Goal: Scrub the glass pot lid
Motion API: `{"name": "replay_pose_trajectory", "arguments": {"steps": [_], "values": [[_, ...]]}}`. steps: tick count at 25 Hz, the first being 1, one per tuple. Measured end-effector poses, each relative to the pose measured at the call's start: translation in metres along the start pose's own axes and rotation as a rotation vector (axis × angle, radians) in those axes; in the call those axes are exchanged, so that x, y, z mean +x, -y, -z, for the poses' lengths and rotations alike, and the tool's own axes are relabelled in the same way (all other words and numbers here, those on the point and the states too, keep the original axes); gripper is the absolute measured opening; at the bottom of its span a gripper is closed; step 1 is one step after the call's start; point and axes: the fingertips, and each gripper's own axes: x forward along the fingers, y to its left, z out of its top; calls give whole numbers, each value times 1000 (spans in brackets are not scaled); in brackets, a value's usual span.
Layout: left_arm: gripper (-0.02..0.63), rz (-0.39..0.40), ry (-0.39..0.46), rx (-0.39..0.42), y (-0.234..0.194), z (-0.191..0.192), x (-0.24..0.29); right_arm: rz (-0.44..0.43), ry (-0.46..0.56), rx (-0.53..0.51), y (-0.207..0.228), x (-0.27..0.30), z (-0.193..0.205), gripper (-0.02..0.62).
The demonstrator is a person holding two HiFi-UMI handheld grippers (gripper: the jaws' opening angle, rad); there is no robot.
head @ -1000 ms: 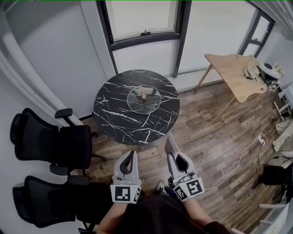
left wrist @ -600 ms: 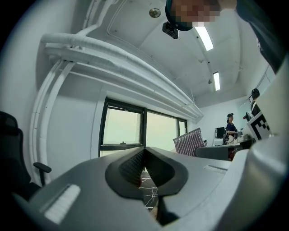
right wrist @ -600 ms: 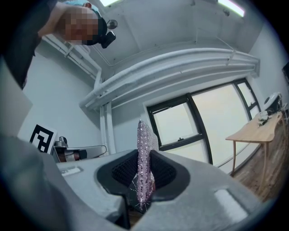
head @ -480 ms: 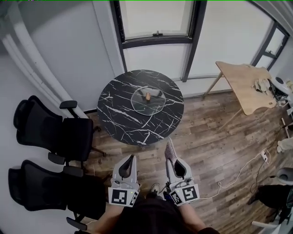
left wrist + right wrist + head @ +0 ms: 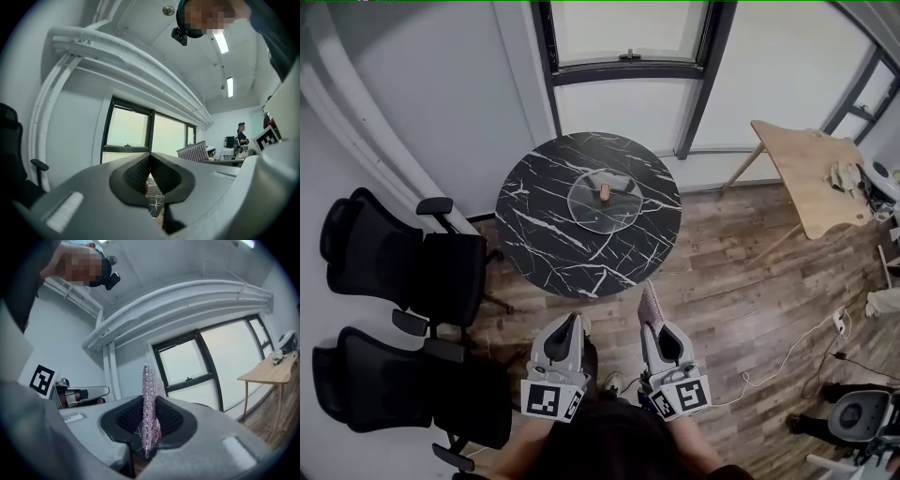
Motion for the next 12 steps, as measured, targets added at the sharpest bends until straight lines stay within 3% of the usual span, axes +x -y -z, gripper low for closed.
{"name": "replay_pose_trajectory", "arguments": {"steps": [5, 12], "values": [[3, 3, 21, -11, -25, -3, 44, 23, -9, -10, 17, 35, -2, 78], [3, 8, -16, -29, -78, -1, 106, 23, -31, -26, 27, 107, -5, 77]]}}
